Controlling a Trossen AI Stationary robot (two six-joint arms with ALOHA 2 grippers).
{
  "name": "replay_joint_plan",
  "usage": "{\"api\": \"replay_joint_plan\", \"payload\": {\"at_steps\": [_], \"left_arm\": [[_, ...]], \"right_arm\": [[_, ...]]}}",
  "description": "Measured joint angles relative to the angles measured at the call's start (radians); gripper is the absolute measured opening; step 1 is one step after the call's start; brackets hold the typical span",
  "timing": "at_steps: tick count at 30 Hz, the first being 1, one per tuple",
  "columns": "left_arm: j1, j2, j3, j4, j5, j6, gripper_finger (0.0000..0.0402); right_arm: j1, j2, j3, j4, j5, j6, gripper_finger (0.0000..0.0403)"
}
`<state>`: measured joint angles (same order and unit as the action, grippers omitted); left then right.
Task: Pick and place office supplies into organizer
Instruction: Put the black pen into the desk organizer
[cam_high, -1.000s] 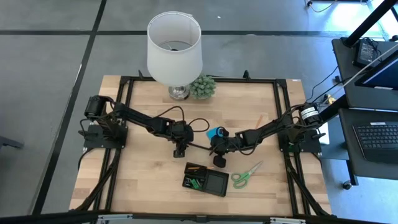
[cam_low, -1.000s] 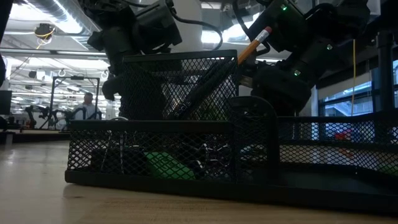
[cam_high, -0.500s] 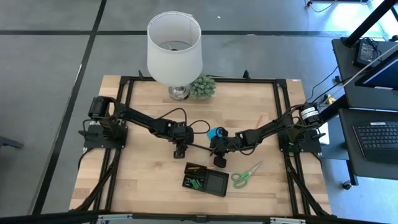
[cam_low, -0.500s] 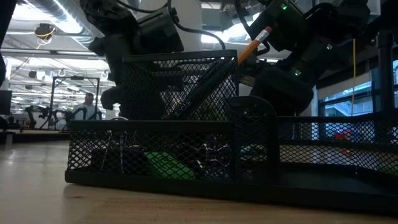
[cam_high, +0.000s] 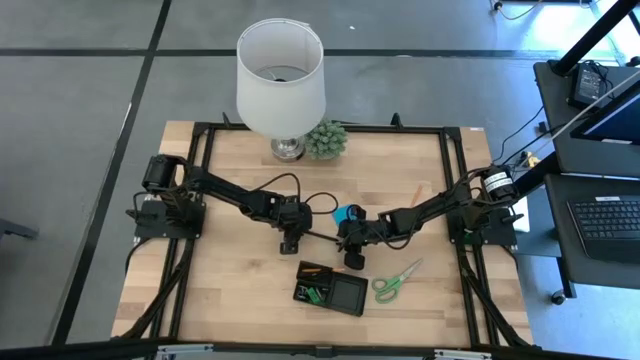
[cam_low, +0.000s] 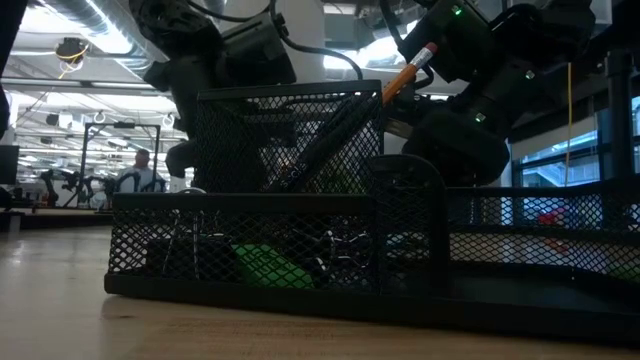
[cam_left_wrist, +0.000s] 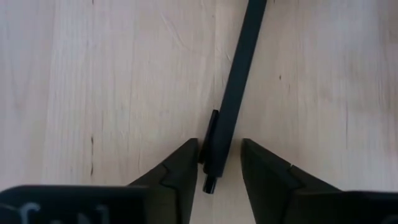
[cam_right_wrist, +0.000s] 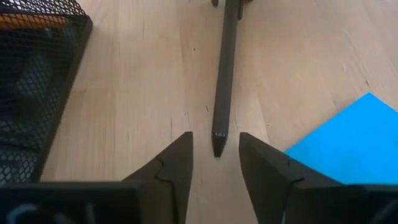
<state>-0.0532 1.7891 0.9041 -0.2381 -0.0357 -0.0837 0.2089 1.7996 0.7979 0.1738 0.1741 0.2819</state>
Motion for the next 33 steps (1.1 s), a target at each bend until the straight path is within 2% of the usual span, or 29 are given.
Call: {"api": "replay_joint_plan", "payload": {"at_steps": [5,12,15,19,33], "left_arm": [[0.0,0.001,-0.001,0.011,0.0,0.0,0.0093],[0.0,0.002,-0.001,0.046,0.001,-0.008,0.0036],[0.0,0.002,-0.001,0.053,0.002,-0.008,0.0023],[0.0,0.002,-0.002,0.056,0.002,-0.008,0.0022],[0.0,0.002,-0.002,0.053,0.021,0.041,0.0022]], "right_arm": [[0.0,0.0,0.0,0.0,0.0,0.001,0.013],[0.0,0.0,0.0,0.0,-0.058,0.002,0.013],[0.0,0.0,0.001,-0.01,-0.026,0.009,0.0129],[0.0,0.0,0.001,-0.028,0.027,0.018,0.0129],[0.004,-0.001,0.002,-0.041,0.057,-0.093,0.0129]]}}
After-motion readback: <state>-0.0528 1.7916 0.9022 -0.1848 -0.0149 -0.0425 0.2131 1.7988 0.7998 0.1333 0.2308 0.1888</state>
